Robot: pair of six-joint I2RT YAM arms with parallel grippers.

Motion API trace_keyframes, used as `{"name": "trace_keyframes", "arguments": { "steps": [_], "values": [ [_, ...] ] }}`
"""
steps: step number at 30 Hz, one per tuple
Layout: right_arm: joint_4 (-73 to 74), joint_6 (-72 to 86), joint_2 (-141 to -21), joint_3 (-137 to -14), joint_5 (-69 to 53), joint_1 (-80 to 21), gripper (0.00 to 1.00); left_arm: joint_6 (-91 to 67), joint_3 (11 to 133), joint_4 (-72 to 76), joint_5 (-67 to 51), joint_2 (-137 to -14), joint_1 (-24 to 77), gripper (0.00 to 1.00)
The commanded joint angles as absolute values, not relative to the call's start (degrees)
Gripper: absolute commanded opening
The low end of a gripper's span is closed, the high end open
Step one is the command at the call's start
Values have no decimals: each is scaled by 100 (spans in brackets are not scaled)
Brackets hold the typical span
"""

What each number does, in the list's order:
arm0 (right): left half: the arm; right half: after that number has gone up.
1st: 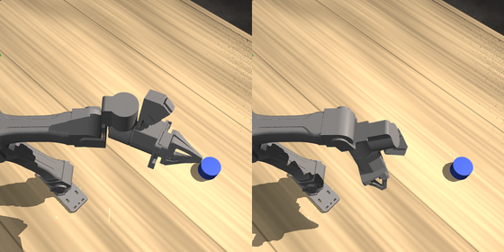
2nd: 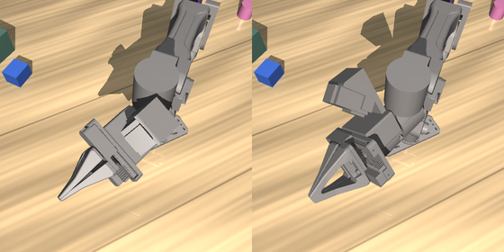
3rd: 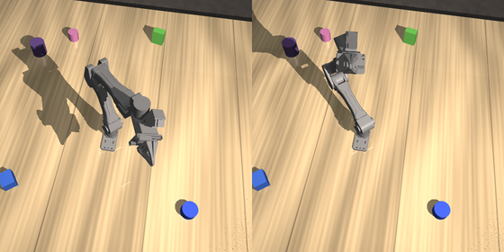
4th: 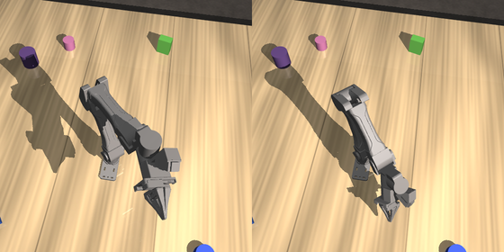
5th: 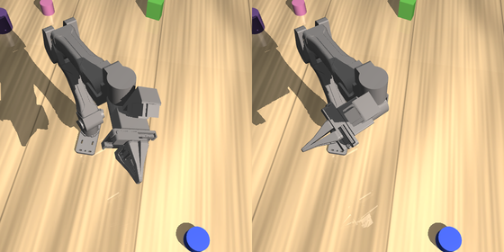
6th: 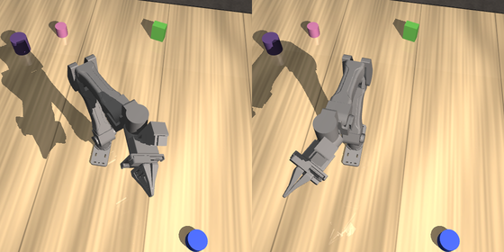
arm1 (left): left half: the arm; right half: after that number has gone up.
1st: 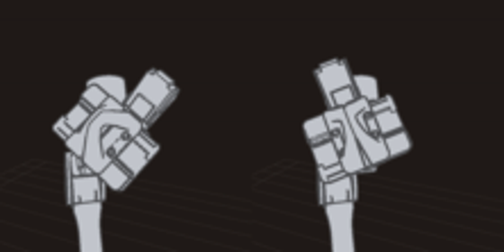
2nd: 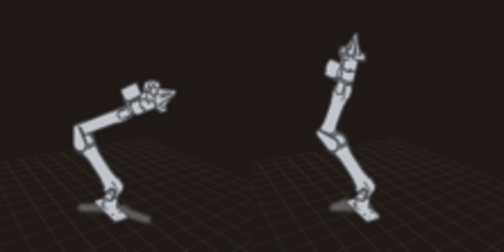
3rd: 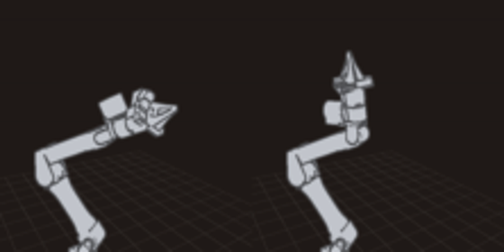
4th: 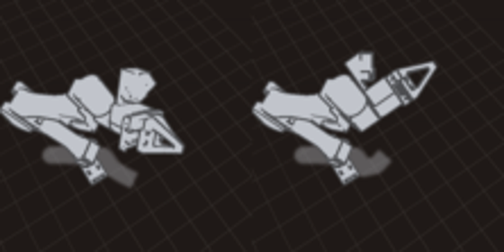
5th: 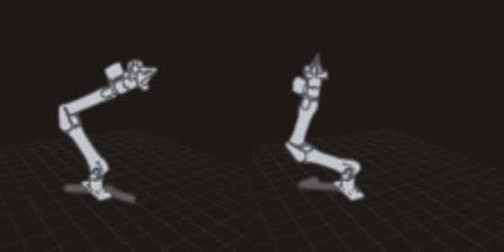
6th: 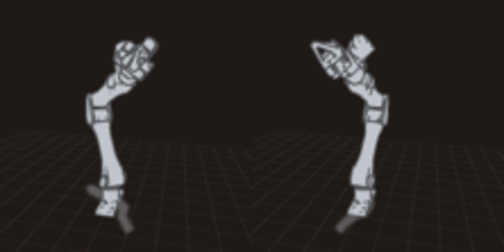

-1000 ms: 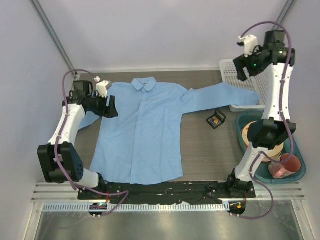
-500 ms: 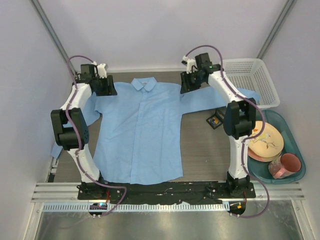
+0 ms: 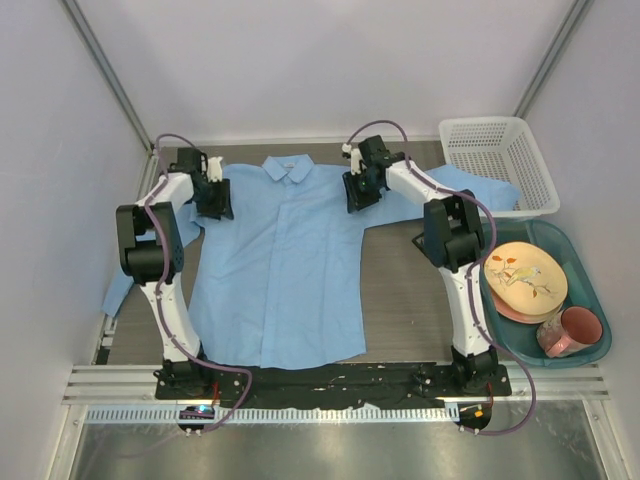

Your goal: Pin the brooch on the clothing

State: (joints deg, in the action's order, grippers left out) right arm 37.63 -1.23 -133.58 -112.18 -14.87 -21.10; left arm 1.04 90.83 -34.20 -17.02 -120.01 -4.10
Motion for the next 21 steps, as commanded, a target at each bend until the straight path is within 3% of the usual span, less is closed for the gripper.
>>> {"name": "trace_keyframes", "arguments": {
  "steps": [1,6,11,21],
  "values": [
    [3849,-97,-13255,-10776,-1081,-2030,37,386,8676,-3638,-1293,-11796,-439,45],
    [4007,-105,-12991,-10065,-1300,-1697,38,369,8237,-3857,-1222,-11567,-615,44],
    [4139,-334,-12920,-10168,-1274,-1512,42,404,7911,-4148,-1414,-11383,-782,42],
    [4342,-641,-13044,-11136,-1449,-1652,44,605,8076,-3814,-2505,-10469,-817,66]
  ]
}}
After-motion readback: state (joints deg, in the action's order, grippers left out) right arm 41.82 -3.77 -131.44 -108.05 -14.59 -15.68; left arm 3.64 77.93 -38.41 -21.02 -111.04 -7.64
